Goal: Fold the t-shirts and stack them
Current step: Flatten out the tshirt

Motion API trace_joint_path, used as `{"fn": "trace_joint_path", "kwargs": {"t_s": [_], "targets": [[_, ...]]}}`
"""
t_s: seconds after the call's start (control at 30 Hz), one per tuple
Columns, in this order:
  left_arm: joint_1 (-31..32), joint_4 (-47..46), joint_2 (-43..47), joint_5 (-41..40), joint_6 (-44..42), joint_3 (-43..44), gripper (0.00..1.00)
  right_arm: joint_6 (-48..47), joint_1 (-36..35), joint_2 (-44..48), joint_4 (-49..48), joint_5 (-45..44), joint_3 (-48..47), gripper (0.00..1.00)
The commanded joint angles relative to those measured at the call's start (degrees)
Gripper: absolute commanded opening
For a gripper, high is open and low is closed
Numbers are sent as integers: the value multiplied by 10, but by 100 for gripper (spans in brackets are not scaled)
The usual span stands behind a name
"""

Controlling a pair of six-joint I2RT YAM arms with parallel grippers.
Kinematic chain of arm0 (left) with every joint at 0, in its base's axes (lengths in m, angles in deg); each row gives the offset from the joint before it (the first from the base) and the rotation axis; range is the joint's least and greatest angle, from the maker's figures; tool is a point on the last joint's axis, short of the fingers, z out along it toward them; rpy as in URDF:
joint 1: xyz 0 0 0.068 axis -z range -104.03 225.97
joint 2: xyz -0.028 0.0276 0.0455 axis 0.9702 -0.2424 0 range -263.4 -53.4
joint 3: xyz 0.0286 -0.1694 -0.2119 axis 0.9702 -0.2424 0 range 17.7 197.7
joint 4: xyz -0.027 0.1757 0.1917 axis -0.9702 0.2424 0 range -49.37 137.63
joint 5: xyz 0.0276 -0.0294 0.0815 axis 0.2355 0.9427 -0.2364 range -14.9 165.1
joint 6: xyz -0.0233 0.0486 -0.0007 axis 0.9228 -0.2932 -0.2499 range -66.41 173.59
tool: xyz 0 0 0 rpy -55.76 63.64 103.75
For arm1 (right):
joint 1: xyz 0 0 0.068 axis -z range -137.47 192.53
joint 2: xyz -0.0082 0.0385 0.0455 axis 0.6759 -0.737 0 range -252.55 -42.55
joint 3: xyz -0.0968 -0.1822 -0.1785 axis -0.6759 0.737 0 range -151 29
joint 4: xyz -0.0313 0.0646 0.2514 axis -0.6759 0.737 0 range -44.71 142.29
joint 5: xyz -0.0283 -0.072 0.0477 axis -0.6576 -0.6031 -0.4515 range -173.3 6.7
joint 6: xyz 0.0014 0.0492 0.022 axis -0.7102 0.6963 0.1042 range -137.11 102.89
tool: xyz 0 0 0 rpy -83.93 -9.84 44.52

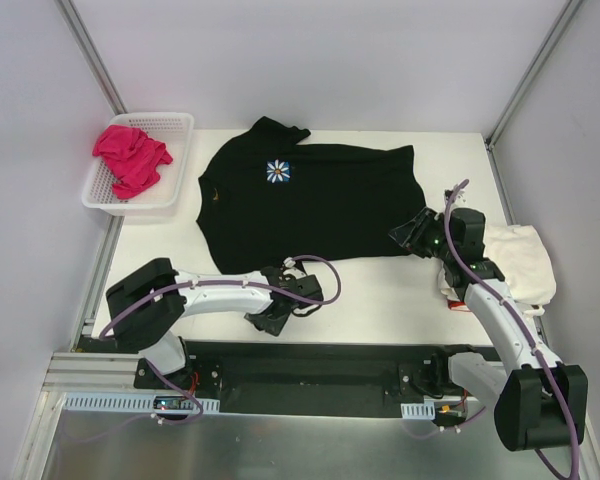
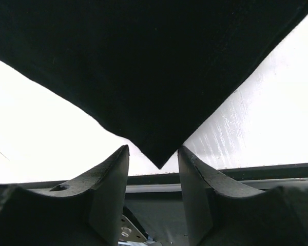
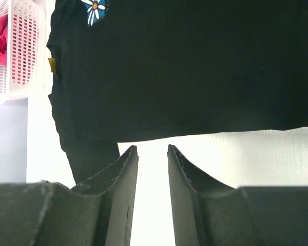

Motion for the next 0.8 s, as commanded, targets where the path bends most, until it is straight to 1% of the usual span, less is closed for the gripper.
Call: {"fn": "trace_joint_path", "kwargs": {"t_s": [0.0,0.13,0.17,0.27,0.43,0.57,0.6,0.7,0.77], "targets": [[4,-1,20,-10,33,-33,41,-8,5,16,-6,0,2,33],[4,-9,23,-12,35,-45,38,-7,5,16,-6,1,4,32],[4,-11,22,-11,36,-46,35,-8,6,18,-5,1,4,32],[4,-19,17,-4,35,-48,32,-8,6,24,-1,-2,4,32],[4,-38,14,7,35,-54,30,-12,8,31,-1,-5,4,32],[4,-47,12,12,30,-54,26,-12,8,34,-1,-6,2,31],[4,-49,10,10,29,-54,25,-13,9,34,13,-6,2,31],[4,-55,5,11,25,-51,24,-12,9,36,14,-7,1,31],[4,-60,3,13,22,-53,21,-13,9,35,15,-8,0,31]]}}
